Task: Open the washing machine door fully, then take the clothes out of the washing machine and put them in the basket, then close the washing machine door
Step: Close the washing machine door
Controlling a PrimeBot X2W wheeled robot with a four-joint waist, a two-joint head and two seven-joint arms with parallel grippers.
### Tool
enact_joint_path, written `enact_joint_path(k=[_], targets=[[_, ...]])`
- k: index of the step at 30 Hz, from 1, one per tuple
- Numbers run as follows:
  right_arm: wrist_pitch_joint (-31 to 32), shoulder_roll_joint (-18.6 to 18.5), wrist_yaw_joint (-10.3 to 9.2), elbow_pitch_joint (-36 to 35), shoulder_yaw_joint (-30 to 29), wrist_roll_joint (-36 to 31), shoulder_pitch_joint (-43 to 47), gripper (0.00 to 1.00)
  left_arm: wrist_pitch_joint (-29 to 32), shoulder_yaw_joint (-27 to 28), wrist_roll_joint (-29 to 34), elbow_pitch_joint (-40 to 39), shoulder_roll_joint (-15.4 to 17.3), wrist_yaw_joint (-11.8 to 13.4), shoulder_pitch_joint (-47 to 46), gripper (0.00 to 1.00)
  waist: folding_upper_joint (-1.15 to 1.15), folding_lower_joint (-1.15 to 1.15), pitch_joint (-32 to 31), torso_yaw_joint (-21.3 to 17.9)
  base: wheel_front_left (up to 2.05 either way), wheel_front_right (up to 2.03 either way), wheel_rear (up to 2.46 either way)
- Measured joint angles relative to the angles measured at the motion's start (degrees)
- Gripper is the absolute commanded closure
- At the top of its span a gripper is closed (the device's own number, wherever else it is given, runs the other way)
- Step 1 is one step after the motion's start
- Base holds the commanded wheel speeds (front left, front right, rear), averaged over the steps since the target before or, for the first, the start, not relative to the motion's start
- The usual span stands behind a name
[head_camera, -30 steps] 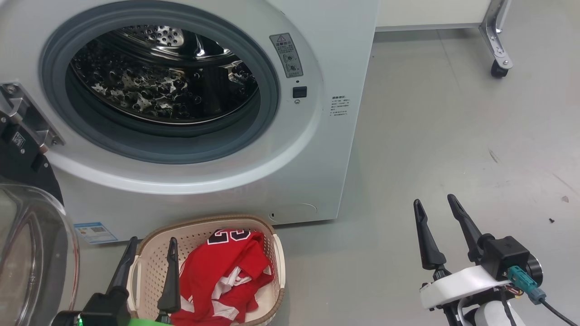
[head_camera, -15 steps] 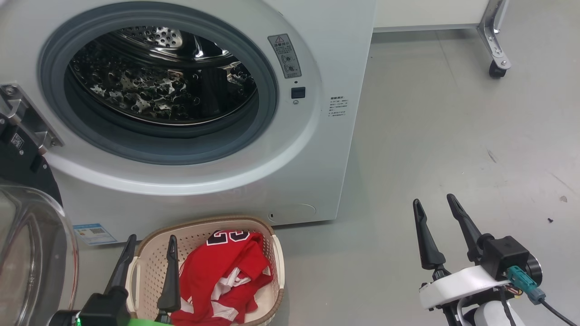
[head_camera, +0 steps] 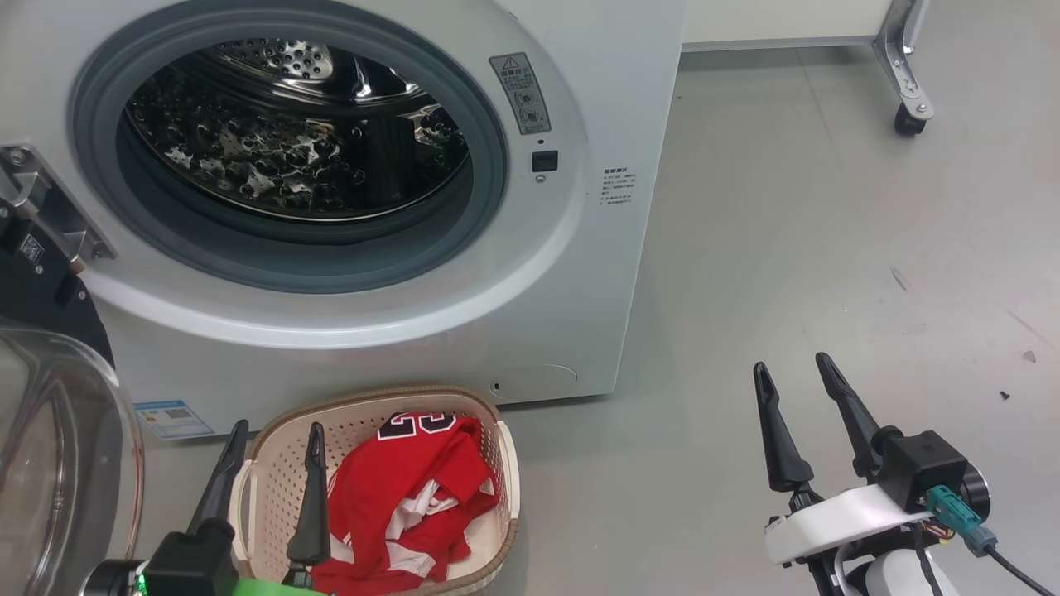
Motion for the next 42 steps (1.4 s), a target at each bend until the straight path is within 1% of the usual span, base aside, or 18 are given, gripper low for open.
enact_joint_path(k=[27, 42], targets=[[0.00, 0.05, 0.01, -0.08, -0.04, 0.00, -0.01, 0.00, 1.07, -0.88, 0.40, -1.57, 0.40, -0.01, 0.01, 0.00, 0.00, 0.00, 0.08, 0.20, -1.00, 1.00, 0.00], [0.00, 0.07, 0.00, -0.04, -0.04, 0.00, -0.01, 0.00, 1.07, -0.37, 0.40, -2.05, 0.44, -0.01, 0.01, 0.00, 0.00, 0.00, 0.25, 0.17, -0.49, 0.49, 0.00]])
